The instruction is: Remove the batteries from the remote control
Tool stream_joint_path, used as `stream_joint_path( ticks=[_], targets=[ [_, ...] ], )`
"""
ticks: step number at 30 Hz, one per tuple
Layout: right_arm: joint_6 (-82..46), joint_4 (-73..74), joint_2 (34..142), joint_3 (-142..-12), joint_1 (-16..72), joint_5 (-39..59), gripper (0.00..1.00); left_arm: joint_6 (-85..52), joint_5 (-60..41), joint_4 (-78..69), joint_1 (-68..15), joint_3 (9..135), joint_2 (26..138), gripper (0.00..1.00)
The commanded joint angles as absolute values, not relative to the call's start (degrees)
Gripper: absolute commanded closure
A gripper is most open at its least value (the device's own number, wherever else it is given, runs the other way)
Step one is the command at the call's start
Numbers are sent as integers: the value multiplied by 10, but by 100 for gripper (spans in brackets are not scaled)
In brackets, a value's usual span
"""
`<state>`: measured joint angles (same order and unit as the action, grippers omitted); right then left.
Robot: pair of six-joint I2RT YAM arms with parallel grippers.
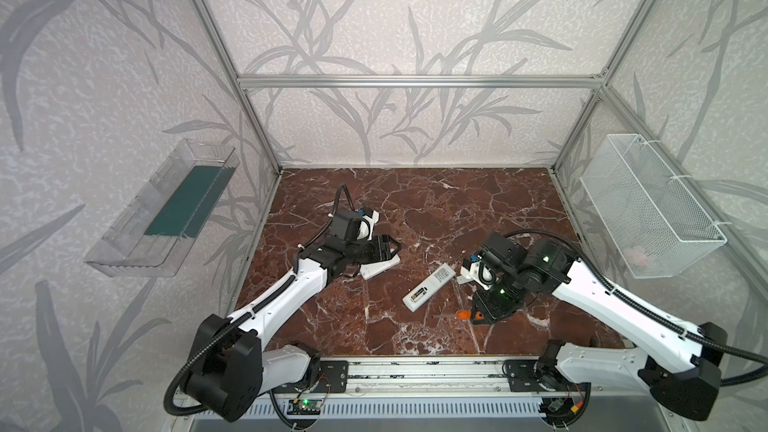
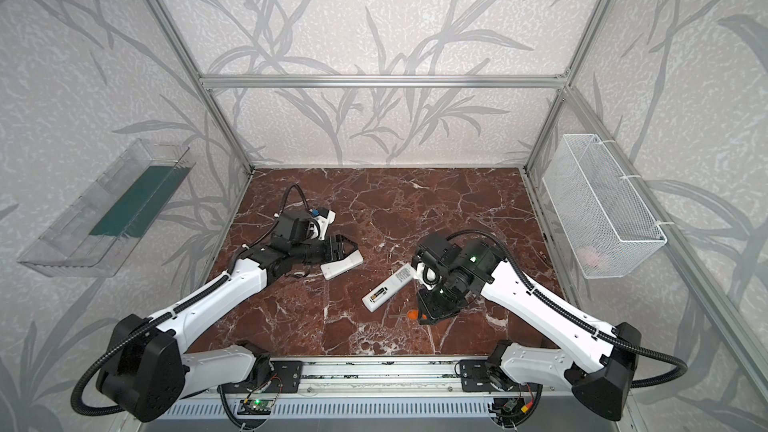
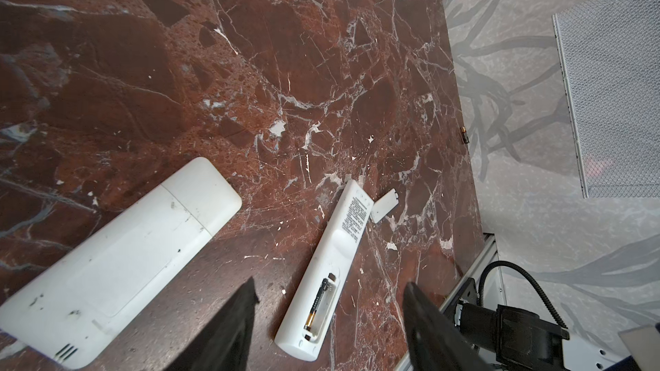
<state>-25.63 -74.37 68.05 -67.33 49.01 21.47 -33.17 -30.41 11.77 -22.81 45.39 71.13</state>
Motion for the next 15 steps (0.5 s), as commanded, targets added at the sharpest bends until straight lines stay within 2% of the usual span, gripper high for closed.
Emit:
stream_joint_path(
  ticks=[1, 15],
  targets=[
    [-254, -732, 682, -675, 494, 210, 100, -331, -314, 101, -226, 447, 709, 34],
    [-261, -621, 745, -668, 479, 188, 100, -361, -327, 43, -234, 402, 731, 36]
  ],
)
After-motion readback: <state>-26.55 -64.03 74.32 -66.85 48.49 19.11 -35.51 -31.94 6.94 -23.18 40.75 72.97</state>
